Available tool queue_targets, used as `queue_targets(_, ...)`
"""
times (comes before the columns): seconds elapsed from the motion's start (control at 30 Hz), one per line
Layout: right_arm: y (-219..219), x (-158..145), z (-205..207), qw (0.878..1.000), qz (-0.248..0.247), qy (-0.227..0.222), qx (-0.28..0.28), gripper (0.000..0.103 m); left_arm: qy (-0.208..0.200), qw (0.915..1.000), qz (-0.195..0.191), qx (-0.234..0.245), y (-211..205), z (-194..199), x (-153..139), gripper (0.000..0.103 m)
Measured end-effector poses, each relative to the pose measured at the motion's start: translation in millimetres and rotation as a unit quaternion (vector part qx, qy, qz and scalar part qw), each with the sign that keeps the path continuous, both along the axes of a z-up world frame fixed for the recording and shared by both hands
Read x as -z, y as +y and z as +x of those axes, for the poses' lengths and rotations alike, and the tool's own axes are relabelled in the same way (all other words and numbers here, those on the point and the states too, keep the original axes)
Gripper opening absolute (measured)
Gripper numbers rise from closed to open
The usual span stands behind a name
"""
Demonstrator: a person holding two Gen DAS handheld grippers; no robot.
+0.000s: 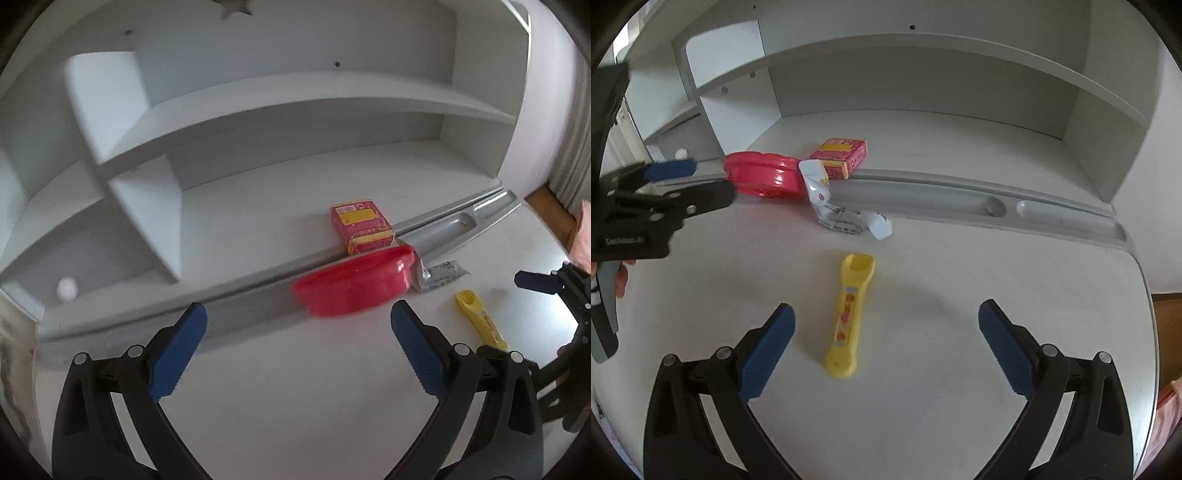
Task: Collect trash
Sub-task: 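Swing both tools back toward the desk, then grasp the red plastic lid with the left tool while the right tool grasps the yellow stick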
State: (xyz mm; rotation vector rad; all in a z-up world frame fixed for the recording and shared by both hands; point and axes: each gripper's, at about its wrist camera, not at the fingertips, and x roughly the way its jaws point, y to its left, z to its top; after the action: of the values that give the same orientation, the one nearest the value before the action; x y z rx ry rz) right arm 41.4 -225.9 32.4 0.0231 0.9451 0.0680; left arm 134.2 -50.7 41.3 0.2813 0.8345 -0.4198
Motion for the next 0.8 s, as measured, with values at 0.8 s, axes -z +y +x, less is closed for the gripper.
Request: queue_targets(0.8,-22.5,10.6,10.0,1.000,-0.019,0.004,-0.005,0.098,0.047,0.9969,0.040,0.049,-42.4,25.9,23.7,0.096)
